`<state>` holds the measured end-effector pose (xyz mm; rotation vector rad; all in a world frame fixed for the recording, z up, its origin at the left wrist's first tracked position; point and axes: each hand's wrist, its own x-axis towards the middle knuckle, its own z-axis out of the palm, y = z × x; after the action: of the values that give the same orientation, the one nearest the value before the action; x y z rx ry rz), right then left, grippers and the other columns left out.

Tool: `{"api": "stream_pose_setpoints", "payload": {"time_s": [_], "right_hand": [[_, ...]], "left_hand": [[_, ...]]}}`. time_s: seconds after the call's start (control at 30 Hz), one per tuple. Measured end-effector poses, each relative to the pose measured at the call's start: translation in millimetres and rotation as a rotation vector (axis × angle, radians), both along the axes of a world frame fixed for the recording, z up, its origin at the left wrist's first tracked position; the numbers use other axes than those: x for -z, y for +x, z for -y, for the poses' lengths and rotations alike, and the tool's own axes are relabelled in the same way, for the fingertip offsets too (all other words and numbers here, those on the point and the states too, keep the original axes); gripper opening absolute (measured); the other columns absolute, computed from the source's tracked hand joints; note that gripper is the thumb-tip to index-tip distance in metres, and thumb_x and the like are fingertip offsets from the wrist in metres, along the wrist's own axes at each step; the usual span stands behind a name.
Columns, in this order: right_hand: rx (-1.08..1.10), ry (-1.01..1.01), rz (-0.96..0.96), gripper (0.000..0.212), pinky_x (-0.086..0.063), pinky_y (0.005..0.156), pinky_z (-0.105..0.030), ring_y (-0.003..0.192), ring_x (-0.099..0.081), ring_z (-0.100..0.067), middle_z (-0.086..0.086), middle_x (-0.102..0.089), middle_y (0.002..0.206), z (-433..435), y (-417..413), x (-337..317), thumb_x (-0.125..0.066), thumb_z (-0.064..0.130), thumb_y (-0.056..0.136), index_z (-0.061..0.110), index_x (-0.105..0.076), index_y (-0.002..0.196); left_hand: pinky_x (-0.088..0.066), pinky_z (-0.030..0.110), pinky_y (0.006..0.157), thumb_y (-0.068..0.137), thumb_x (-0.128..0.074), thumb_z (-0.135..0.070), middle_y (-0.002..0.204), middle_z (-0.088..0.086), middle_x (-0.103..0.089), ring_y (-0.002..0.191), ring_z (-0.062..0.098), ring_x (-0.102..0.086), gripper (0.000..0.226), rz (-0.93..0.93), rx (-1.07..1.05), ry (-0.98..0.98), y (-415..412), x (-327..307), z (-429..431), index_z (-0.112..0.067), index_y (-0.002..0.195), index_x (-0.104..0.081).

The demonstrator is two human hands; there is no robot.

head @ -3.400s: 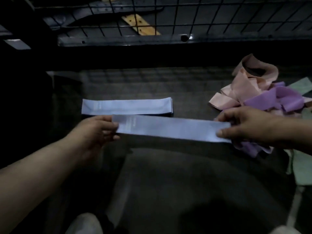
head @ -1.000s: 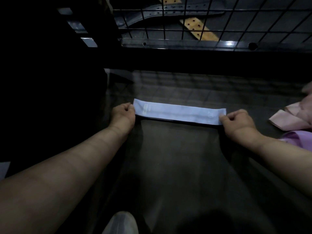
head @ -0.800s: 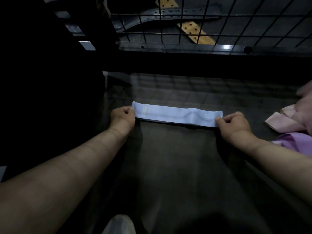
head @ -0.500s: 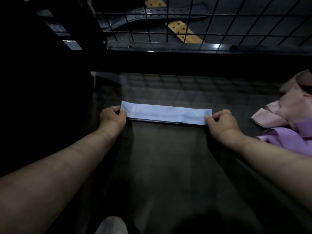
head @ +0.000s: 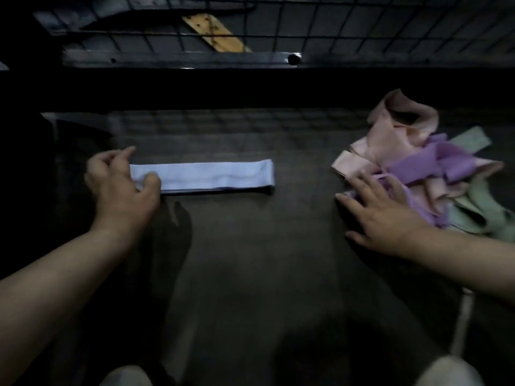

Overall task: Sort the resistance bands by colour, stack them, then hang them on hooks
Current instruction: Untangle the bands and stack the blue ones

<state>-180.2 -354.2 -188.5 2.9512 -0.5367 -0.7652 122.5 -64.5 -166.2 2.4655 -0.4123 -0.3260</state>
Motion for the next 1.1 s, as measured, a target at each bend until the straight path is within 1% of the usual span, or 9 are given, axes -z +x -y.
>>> {"api": "stream_pose_setpoints", "payload": {"time_s": [0.07,0.2,0.37,0.6,0.8,0.9,0.97,1.03,1.1], "right_hand": [[0.080,-0.057,-0.040,0.086,-0.026,0.101,-0.059,0.132,-0.040,-0.047,-0.025,-0.043,0.145,24.0,-29.1,-5.3,-0.067,0.054,0.056,0.022,-0.058,0.135],[0.122,-0.007,0.011,0.072,-0.050,0.076,-0.055,0.094,-0.059,-0.049,-0.028,-0.051,0.124,72.1,-63.2,-18.8,-0.079,0.015,0.066,0.011,-0.050,0.131],[0.381,0.121,0.285,0.041,-0.045,0.087,-0.040,0.109,-0.054,-0.041,-0.023,-0.053,0.120,106.8,-62.2,-39.4,-0.064,0.010,0.082,0.010,-0.054,0.122],[0.568,-0.020,0.422,0.049,-0.048,0.091,-0.045,0.108,-0.054,-0.042,-0.022,-0.043,0.130,144.3,-73.9,-77.7,-0.060,0.009,0.086,0.014,-0.049,0.133],[0.592,-0.023,0.011,0.082,-0.025,0.111,-0.051,0.141,-0.025,-0.041,-0.020,-0.020,0.154,119.6,-100.1,-45.0,-0.064,0.036,0.085,0.025,-0.020,0.153],[0.435,-0.154,0.070,0.092,-0.011,0.115,-0.058,0.148,-0.001,-0.041,-0.019,0.000,0.159,92.4,-103.5,-34.3,-0.064,0.033,0.086,0.015,-0.007,0.157],[0.100,-0.105,0.245,0.076,-0.020,0.113,-0.060,0.146,-0.017,-0.041,-0.020,-0.017,0.159,75.2,-107.7,-28.1,-0.052,0.012,0.081,0.011,-0.029,0.153],[-0.167,0.013,0.293,0.060,-0.035,0.107,-0.055,0.137,-0.040,-0.038,-0.019,-0.039,0.152,56.4,-114.5,-19.2,-0.041,0.012,0.081,0.010,-0.053,0.139],[-0.139,0.078,0.213,0.055,-0.044,0.100,-0.052,0.127,-0.053,-0.038,-0.019,-0.048,0.146,40.6,-117.3,-10.7,-0.050,0.014,0.079,0.009,-0.060,0.132]], "left_hand": [[-0.024,0.029,0.115,0.081,-0.050,-0.036,0.141,0.021,-0.032,0.131,0.034,-0.033,0.063,0.053,0.164,0.003,-18.2,-5.1,20.0,-0.006,0.137,-0.051],[-0.016,0.004,0.104,0.090,-0.060,-0.019,0.139,0.016,-0.036,0.131,0.026,-0.034,0.045,0.052,0.459,-0.014,-62.0,-9.9,58.9,-0.008,0.134,-0.053],[-0.027,0.023,0.105,0.083,-0.047,-0.040,0.126,0.014,-0.051,0.119,0.029,-0.046,0.051,-0.025,0.839,0.020,-115.7,-14.6,104.1,-0.012,0.122,-0.064],[-0.041,0.039,0.105,0.094,-0.054,-0.041,0.134,0.001,-0.045,0.125,0.025,-0.047,0.040,-0.158,1.309,0.382,-175.6,-12.8,190.4,-0.029,0.131,-0.053],[-0.043,0.043,0.104,0.091,-0.060,-0.040,0.130,0.011,-0.040,0.122,0.035,-0.048,0.049,-0.201,1.239,0.514,-214.5,12.0,258.0,-0.018,0.133,-0.049],[-0.041,0.043,0.105,0.088,-0.066,-0.040,0.135,0.012,-0.036,0.125,0.036,-0.045,0.058,-0.242,1.116,0.459,-227.9,22.1,264.0,-0.018,0.136,-0.044],[-0.042,0.043,0.102,0.086,-0.069,-0.040,0.136,0.012,-0.040,0.126,0.034,-0.046,0.058,-0.222,1.098,0.463,-233.6,27.5,259.0,-0.018,0.134,-0.043],[-0.040,0.040,0.096,0.089,-0.065,-0.037,0.134,0.012,-0.048,0.123,0.033,-0.049,0.047,-0.139,1.128,0.480,-236.3,30.7,253.1,-0.018,0.127,-0.044],[-0.040,0.039,0.093,0.092,-0.059,-0.036,0.129,0.012,-0.051,0.121,0.033,-0.050,0.036,-0.101,1.144,0.477,-235.7,29.4,248.1,-0.019,0.122,-0.048]]}}
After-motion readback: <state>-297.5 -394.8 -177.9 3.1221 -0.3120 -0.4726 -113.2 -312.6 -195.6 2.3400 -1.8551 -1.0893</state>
